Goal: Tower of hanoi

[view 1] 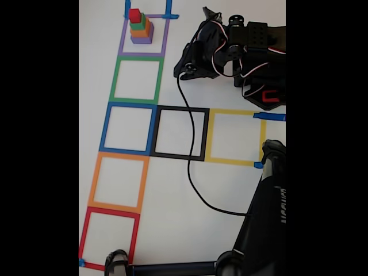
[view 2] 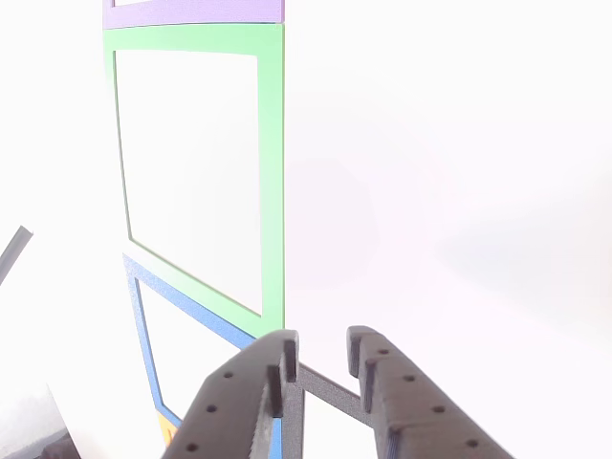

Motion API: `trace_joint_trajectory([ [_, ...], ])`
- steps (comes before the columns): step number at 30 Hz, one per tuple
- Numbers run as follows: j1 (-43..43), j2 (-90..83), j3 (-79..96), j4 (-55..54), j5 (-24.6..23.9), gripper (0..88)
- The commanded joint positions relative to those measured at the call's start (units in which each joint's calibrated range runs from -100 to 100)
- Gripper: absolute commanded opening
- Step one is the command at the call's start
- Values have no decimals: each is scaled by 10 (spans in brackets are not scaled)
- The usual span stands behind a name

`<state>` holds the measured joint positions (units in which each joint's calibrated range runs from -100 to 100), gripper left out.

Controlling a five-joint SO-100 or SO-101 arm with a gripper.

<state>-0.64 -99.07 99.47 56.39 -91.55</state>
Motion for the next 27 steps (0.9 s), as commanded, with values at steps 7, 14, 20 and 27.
trace_joint_trajectory([
  [7, 5, -8, 4, -10, -7, 16],
  [14, 5, -8, 4, -10, -7, 16],
  [20, 5, -8, 4, -10, -7, 16],
  [27, 6, -8, 4, -11, -10, 16],
])
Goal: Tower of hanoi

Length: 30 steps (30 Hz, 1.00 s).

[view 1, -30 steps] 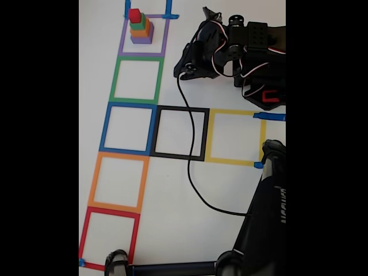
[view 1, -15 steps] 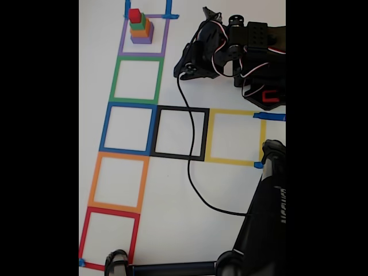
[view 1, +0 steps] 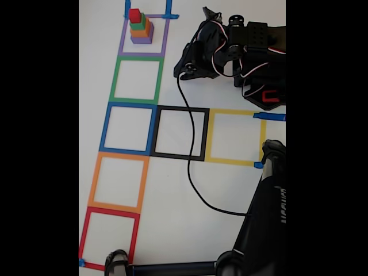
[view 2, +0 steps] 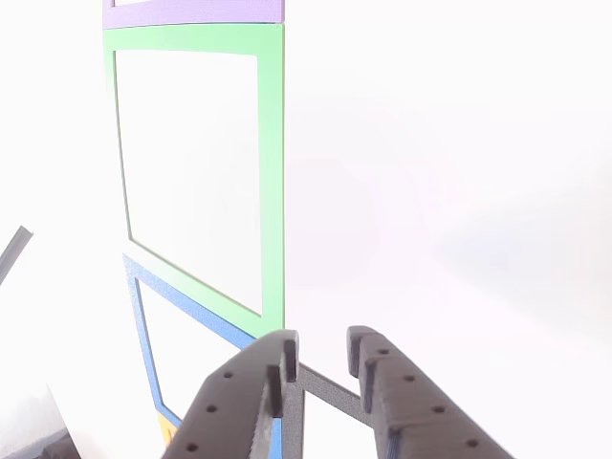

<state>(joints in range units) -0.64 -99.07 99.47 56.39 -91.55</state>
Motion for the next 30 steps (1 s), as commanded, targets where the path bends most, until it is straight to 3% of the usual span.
trace_joint_trajectory([
  [1, 7, -8, 4, -11, -8, 16],
  [5, 7, -8, 4, -11, -8, 16],
  [11, -35, -8, 4, -12, 91, 16],
  [13, -45, -8, 4, -10, 145, 16],
  [17, -60, -8, -2, 5, 172, 15],
  [23, -36, 52, -88, 6, 387, 15],
  [25, -27, 91, -159, 21, 484, 15],
  [28, -5, 135, -271, 42, 712, 15],
  [30, 17, 165, -345, 55, 839, 15],
])
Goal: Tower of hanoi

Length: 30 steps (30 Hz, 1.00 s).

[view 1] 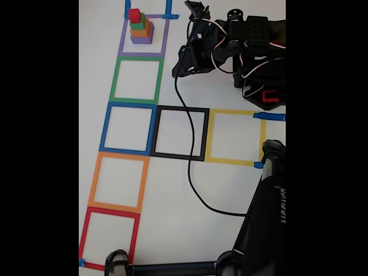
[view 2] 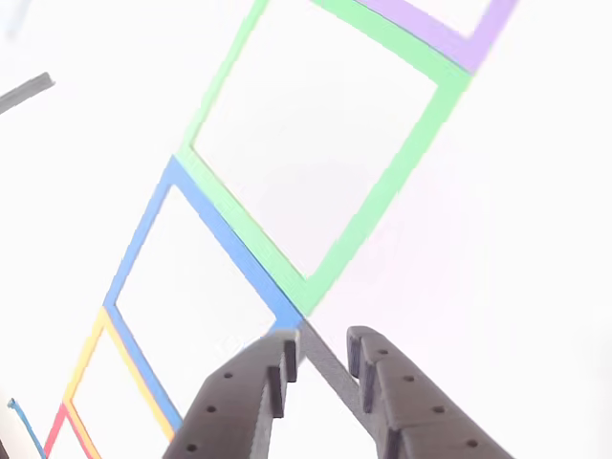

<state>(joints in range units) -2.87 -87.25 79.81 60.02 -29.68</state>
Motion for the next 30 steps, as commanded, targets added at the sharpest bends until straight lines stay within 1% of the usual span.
trace_joint_trajectory([
  [1, 50, 59, -183, 31, 264, 15],
  [3, 69, 75, -239, 46, 315, 15],
  [4, 76, 82, -265, 54, 357, 15],
  [5, 88, 93, -297, 63, 426, 15],
  [7, 107, 120, -361, 73, 495, 15],
  [9, 130, 149, -415, 78, 609, 15],
  [10, 142, 163, -441, 78, 656, 15],
  [11, 149, 176, -465, 78, 681, 15],
  [12, 157, 187, -482, 78, 746, 15],
  [13, 163, 197, -498, 78, 834, 15],
  [14, 166, 206, -514, 77, 883, 15],
  [16, 175, 225, -536, 75, 1055, 15],
  [19, 182, 254, -555, 52, 1148, 15],
  [20, 184, 263, -556, 40, 1192, 15],
  [23, 192, 282, -545, -4, 1253, 13],
  [24, 197, 287, -534, -18, 1285, 15],
  [25, 205, 289, -520, -31, 1297, 25],
  [30, 255, 288, -451, -78, 1297, 88],
])
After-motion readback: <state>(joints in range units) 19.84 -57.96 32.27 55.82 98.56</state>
